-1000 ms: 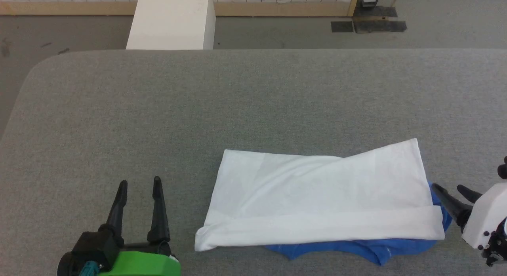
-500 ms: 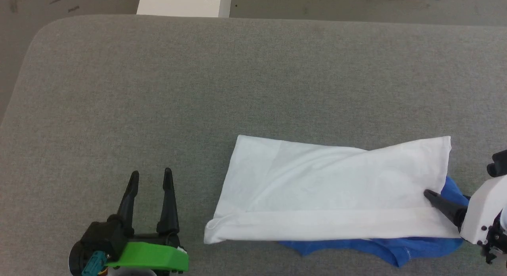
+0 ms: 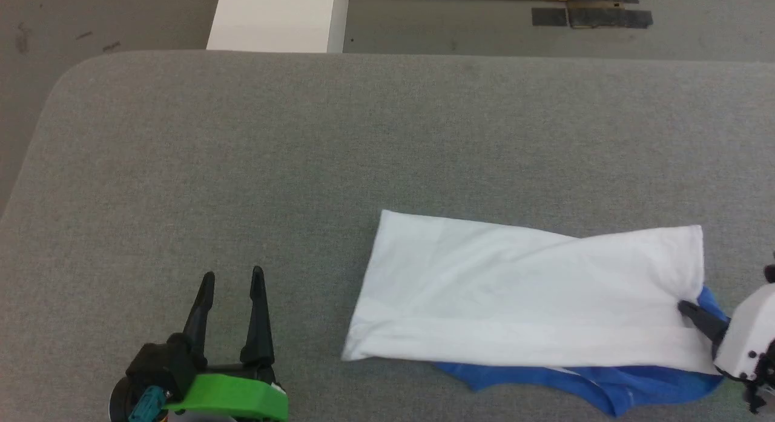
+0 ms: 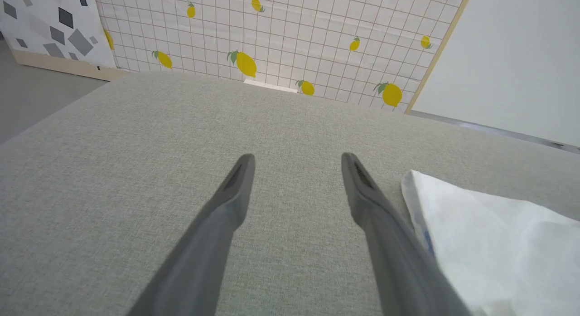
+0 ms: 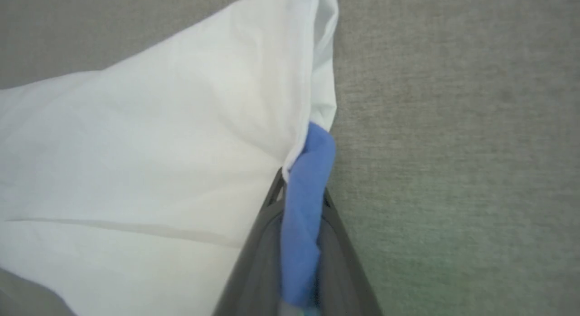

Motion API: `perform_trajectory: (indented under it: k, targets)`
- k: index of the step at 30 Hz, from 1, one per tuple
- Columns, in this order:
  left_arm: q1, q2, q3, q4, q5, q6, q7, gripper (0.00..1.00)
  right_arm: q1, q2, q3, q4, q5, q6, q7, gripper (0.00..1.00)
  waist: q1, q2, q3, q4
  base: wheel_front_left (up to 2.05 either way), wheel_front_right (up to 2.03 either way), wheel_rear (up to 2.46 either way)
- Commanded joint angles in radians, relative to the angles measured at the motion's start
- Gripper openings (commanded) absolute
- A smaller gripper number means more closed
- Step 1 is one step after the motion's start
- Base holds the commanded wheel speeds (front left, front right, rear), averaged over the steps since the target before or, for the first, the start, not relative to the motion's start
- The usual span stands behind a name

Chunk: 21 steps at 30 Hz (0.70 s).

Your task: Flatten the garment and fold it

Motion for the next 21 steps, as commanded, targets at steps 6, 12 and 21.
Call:
perform_trajectory:
  k: [6,12,21]
  targets:
    - [0.036,0.000,0.008,0.015,0.015,-0.007,-0.005,1.00,0.039,-0.042,-0.147,0.013,-0.063,-0.002,0.012,0.00,0.0000,-0.0001,-0.069,-0.017,0.00,0.00,0.00]
    - [0.057,-0.005,0.012,0.025,0.019,-0.007,-0.005,1.00,0.023,-0.046,-0.200,0.010,-0.102,-0.002,0.020,0.00,0.0000,-0.0001,-0.103,-0.019,0.00,0.00,0.00]
    - [0.075,-0.016,0.003,0.047,0.015,-0.018,-0.005,1.00,-0.029,0.008,-0.047,-0.130,-0.049,-0.002,0.141,0.00,0.0000,-0.0001,-0.168,-0.017,0.00,0.00,0.00]
